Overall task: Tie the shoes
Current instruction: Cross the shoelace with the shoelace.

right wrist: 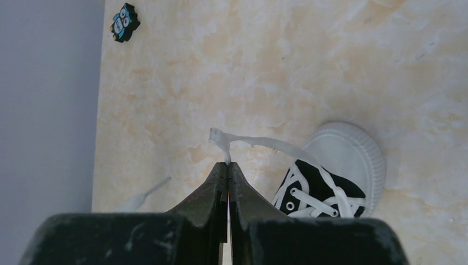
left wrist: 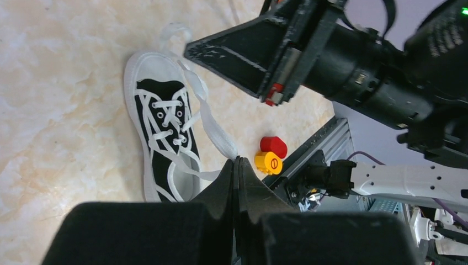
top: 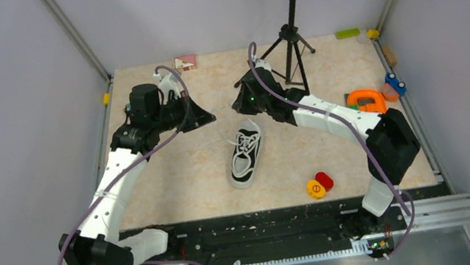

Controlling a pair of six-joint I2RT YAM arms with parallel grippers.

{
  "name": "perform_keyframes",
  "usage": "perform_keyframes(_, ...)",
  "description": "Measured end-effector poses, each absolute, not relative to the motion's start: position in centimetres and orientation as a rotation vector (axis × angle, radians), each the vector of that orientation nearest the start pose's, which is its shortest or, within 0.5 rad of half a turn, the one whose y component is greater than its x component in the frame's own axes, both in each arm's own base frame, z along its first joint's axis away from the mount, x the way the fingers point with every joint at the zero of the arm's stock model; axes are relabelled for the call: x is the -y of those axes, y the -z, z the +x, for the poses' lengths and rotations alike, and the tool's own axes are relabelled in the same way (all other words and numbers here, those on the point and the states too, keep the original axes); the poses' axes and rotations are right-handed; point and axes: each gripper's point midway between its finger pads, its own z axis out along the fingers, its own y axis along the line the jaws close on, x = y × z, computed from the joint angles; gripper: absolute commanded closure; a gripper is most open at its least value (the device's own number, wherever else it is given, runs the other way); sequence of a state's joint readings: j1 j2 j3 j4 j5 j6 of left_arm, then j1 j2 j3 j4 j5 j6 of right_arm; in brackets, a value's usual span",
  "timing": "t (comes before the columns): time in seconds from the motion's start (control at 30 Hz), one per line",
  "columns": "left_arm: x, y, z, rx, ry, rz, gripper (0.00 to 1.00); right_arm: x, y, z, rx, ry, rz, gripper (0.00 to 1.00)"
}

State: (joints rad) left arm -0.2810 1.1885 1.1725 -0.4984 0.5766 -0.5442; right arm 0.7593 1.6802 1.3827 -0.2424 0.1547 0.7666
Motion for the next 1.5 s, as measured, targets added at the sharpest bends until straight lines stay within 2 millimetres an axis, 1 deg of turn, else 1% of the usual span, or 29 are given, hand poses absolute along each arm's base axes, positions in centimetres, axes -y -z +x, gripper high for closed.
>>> perform_keyframes(0.07,20.5,-28.1,28.3,-2.183,1.101,0.1,1.0,-35.4,-19.9,36.3,-2.21,-0.77,0.11,1.0)
perform_keyframes(0.17,20.8,-28.4,27.8,-2.174,1.115,0.115,1.0,-36.7,-19.5,35.9,-2.221,-0.832,0.105,1.0)
perform_keyframes(0.3,21.4,-28.9,27.4,-2.157,1.135,0.134,1.0,-38.7,-20.3,34.7,-2.212,-0.938,0.068,1.0)
perform_keyframes(0.37,21.7,-29.0,27.3,-2.15,1.145,0.139,1.0,-40.2,-20.8,33.8,-2.192,-1.019,0.039,1.0)
perform_keyframes(0.4,21.8,-29.1,27.3,-2.148,1.151,0.142,1.0,-40.7,-20.7,33.2,-2.192,-1.053,0.023,1.0)
perform_keyframes(0.47,22.0,-29.3,27.3,-2.14,1.161,0.147,1.0,-41.4,-20.2,32.2,-2.2,-1.102,-0.002,1.0)
perform_keyframes(0.57,22.2,-29.6,27.4,-2.127,1.173,0.149,1.0,-41.8,-18.5,30.4,-2.25,-1.162,-0.05,1.0)
perform_keyframes(0.6,22.3,-29.7,27.4,-2.122,1.178,0.15,1.0,-41.8,-18.1,30.0,-2.264,-1.173,-0.062,0.88)
perform_keyframes(0.63,22.3,-29.8,27.5,-2.117,1.18,0.149,1.0,-41.8,-17.7,29.6,-2.278,-1.18,-0.073,0.7)
perform_keyframes(0.67,22.4,-29.9,27.6,-2.112,1.182,0.149,1.0,-41.6,-17.2,29.3,-2.296,-1.178,-0.082,0.65)
perform_keyframes(0.7,22.4,-29.9,27.7,-2.112,1.184,0.146,1.0,-41.4,-16.7,29.0,-2.312,-1.166,-0.095,0.63)
perform_keyframes(0.77,22.5,-29.6,28.0,-2.117,1.184,0.14,1.0,-40.8,-16.1,28.7,-2.34,-1.133,-0.092,0.62)
perform_keyframes(0.83,22.6,-29.0,28.5,-2.129,1.176,0.128,1.0,-39.9,-16.0,28.5,-2.354,-1.087,-0.087,0.62)
perform_keyframes(0.9,22.7,-28.3,29.1,-2.145,1.167,0.116,1.0,-38.7,-16.6,28.5,-2.355,-1.038,-0.066,0.62)
perform_keyframes(1.0,23.0,-26.9,30.4,-2.175,1.156,0.096,1.0,-36.9,-18.1,28.9,-2.328,-0.974,-0.023,0.6)
perform_keyframes(1.07,23.2,-25.5,31.3,-2.205,1.143,0.078,1.0,-35.4,-18.9,29.4,-2.307,-0.912,0.022,0.53)
perform_keyframes(1.13,23.3,-24.0,32.2,-2.241,1.126,0.057,1.0,-33.9,-19.5,29.6,-2.289,-0.86,0.061,0.49)
perform_keyframes(1.2,23.4,-22.6,33.0,-2.273,1.111,0.038,1.0,-32.4,-19.4,29.3,-2.284,-0.814,0.092,0.46)
perform_keyframes(1.27,23.6,-21.4,33.8,-2.3,1.099,0.021,1.0,-31.1,-18.5,28.3,-2.305,-0.782,0.116,0.43)
perform_keyframes(1.33,23.8,-20.3,34.4,-2.325,1.093,0.009,1.0,-30.4,-16.9,27.2,-2.344,-0.759,0.127,0.4)
perform_keyframes(1.43,23.9,-19.4,35.0,-2.346,1.086,-0.004,1.0,-30.5,-14.4,25.4,-2.421,-0.73,0.111,0.38)
perform_keyframes(1.5,23.9,-19.3,35.1,-2.346,1.087,-0.009,1.0,-31.0,-12.9,24.4,-2.468,-0.721,0.087,0.37)
